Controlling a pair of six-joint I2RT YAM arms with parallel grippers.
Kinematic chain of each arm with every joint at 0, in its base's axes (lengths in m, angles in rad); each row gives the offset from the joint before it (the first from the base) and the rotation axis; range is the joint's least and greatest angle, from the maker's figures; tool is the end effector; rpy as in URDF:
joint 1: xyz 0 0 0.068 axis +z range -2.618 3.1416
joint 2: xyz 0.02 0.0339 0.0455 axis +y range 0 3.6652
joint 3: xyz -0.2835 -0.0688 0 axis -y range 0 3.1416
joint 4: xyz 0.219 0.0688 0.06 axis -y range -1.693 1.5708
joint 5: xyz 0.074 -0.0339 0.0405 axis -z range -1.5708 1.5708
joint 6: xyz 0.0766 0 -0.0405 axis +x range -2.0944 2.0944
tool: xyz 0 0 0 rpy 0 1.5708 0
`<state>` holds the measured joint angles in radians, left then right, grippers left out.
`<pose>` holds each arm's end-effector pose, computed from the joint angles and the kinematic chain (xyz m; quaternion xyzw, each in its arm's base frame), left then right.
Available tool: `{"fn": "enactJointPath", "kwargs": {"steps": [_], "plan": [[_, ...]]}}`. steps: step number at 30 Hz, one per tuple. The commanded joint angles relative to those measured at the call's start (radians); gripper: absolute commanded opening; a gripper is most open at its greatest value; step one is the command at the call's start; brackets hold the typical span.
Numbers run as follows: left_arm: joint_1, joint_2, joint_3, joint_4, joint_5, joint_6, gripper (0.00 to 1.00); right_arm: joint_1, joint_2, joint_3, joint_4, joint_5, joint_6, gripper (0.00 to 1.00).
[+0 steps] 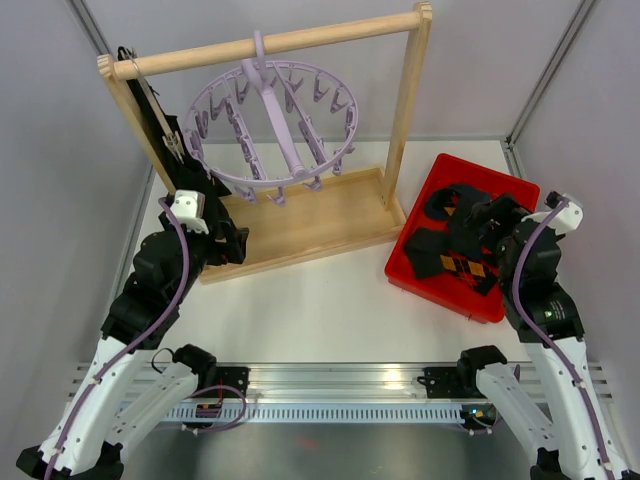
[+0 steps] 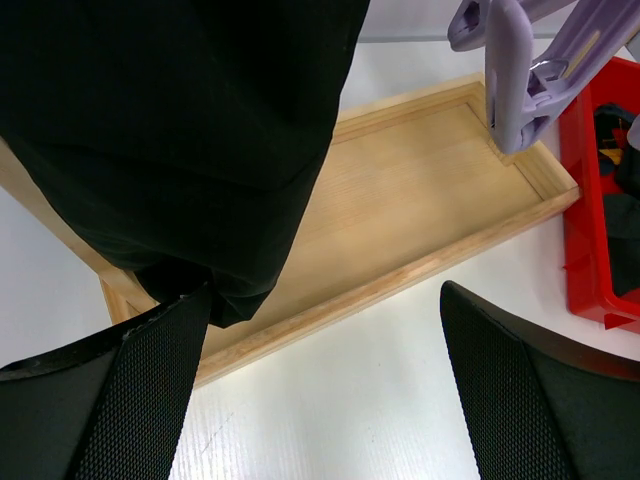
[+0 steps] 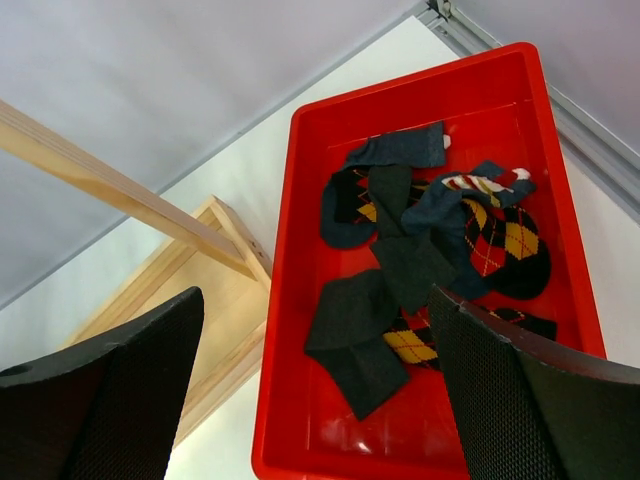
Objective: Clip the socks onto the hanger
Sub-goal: Pick up the sock from the bin.
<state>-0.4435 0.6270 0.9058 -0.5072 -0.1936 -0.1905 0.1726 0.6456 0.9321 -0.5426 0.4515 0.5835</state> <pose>0.1235 -0.0424 0.3640 0.0387 0.7808 -0.1210 0.6118 0.1288 -0.0115 0.3673 0.2913 0.7274 0.0551 0.6189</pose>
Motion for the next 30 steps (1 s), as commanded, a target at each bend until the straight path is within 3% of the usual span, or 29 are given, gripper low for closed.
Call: {"fn": "enactJointPath", "kwargs": {"steps": [1, 6, 11, 17, 25, 28, 30], "plan": [[0.005, -0.007, 0.004, 0.019, -0.021, -0.029, 1.0, -0.002, 0.032, 0.013, -0.01, 0.029, 0.007, 0.98], [0.005, -0.007, 0.004, 0.018, -0.021, -0.03, 1.0, -0.002, 0.124, -0.004, -0.03, 0.033, 0.019, 0.98], [0.005, -0.009, 0.005, 0.018, -0.023, -0.03, 1.0, -0.013, 0.218, -0.102, 0.058, -0.025, 0.059, 0.98], [0.006, -0.01, 0.005, 0.018, -0.013, -0.032, 1.0, -0.131, 0.316, -0.174, 0.139, -0.171, 0.07, 0.98], [0.005, -0.009, 0.007, 0.016, -0.001, -0.035, 1.0, -0.28, 0.385, -0.246, 0.274, -0.296, 0.073, 0.88], [0.005, -0.009, 0.007, 0.016, 0.0, -0.036, 1.0, -0.321, 0.425, -0.254, 0.312, -0.336, 0.084, 0.79], [0.005, -0.009, 0.007, 0.018, 0.002, -0.036, 1.0, -0.347, 0.453, -0.262, 0.337, -0.362, 0.094, 0.69]]}}
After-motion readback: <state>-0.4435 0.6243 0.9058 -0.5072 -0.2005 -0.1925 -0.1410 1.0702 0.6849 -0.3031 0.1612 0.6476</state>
